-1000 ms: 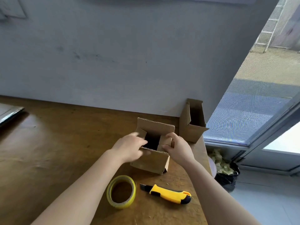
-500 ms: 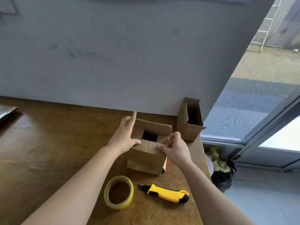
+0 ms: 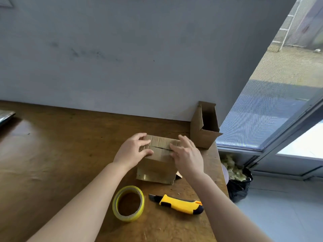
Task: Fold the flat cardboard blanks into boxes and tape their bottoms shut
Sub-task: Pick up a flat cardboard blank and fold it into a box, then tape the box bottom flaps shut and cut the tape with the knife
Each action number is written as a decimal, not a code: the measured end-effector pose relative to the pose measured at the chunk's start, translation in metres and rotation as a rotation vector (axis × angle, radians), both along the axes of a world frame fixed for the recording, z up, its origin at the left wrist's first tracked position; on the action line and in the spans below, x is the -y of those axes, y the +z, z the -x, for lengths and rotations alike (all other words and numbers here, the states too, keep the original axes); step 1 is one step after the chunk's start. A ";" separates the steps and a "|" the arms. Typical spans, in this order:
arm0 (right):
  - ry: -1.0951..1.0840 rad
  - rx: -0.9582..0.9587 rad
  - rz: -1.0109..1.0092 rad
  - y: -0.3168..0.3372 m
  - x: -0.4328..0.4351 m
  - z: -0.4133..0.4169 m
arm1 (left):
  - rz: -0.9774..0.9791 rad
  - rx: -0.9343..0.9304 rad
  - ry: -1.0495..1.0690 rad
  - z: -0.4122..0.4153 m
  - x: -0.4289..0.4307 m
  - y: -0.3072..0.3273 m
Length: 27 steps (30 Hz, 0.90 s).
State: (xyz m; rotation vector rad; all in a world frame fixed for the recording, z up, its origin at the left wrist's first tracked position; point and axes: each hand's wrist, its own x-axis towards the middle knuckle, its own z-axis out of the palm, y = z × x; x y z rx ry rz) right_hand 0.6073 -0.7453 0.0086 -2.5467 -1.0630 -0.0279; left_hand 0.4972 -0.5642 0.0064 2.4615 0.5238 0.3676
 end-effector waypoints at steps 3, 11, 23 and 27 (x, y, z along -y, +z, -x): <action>0.061 0.020 0.020 -0.006 -0.005 0.007 | -0.001 -0.003 -0.002 0.002 0.002 -0.001; 0.020 0.040 -0.008 -0.012 -0.003 0.013 | 0.066 0.036 0.275 0.036 0.015 -0.034; 0.011 -0.004 -0.053 -0.009 -0.002 0.015 | 0.029 -0.551 -0.101 0.064 0.026 -0.049; 0.033 -0.023 -0.098 -0.008 0.000 0.014 | 0.288 -0.010 -0.139 0.046 0.032 0.003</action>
